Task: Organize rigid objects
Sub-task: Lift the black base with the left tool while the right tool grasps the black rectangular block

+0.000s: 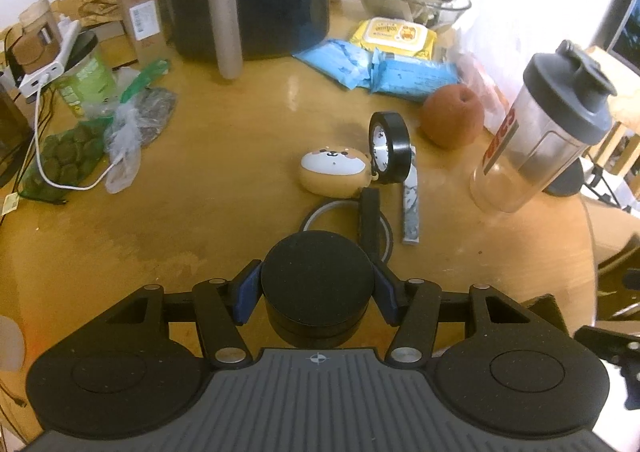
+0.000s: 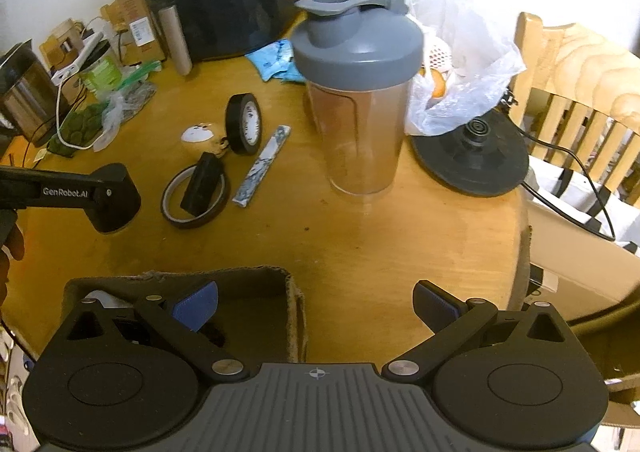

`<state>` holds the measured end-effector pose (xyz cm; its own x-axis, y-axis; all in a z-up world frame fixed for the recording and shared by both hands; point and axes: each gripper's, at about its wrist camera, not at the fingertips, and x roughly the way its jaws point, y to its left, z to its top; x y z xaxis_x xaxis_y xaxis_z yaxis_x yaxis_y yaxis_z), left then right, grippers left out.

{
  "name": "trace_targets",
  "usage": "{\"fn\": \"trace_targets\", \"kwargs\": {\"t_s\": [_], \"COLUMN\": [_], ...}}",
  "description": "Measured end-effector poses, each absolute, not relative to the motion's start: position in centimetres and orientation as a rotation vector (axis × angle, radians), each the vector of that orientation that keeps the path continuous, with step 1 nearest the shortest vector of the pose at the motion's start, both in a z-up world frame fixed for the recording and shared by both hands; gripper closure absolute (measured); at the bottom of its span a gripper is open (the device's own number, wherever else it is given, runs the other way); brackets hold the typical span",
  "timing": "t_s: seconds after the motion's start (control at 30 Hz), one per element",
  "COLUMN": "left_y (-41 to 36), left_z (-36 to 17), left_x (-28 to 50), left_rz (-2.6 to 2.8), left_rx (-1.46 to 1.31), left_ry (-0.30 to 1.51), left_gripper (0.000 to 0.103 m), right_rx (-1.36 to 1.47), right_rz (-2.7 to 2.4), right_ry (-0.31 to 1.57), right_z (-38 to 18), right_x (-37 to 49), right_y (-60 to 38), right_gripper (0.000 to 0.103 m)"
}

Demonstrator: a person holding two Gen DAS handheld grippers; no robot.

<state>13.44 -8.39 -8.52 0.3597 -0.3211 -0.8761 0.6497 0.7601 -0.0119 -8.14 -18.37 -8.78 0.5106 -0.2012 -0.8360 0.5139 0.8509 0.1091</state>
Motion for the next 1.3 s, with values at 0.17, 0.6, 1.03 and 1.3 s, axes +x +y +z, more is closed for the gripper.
{"fn": "trace_targets", "kwargs": {"t_s": [0.17,0.6,1.03,1.3], "left_y": [-7.2,-3.4,0.4,2.1], "left_z": [-7.4,-4.8,-3.8,-3.6], "left_x": [12.8,11.5,10.3,10.0], "left_rz": [-0.635,-0.604,-0.604,-0.597], "left_rx": [0.340,0.268,0.202,0.165], "left_ry": [1.010,0.983,0.984,0.992], "left_gripper": [0.047,0.047,0.047,0.047], "right_rx": [0.349,0.292,0.264,0.242], "right_rz": [-0.407,-0.293,-0.202,-0.207], "right_ry": [0.948,0.958,0.971,0.948], "right_z": [-8.8,-8.8,-9.1,-9.8], "right_x": [-7.5,-4.7,-0.6,2.6], "right_y": [-17.6,-14.9,-13.1,-12.8], "right_gripper": [0.000,0.000,0.000,0.000]}}
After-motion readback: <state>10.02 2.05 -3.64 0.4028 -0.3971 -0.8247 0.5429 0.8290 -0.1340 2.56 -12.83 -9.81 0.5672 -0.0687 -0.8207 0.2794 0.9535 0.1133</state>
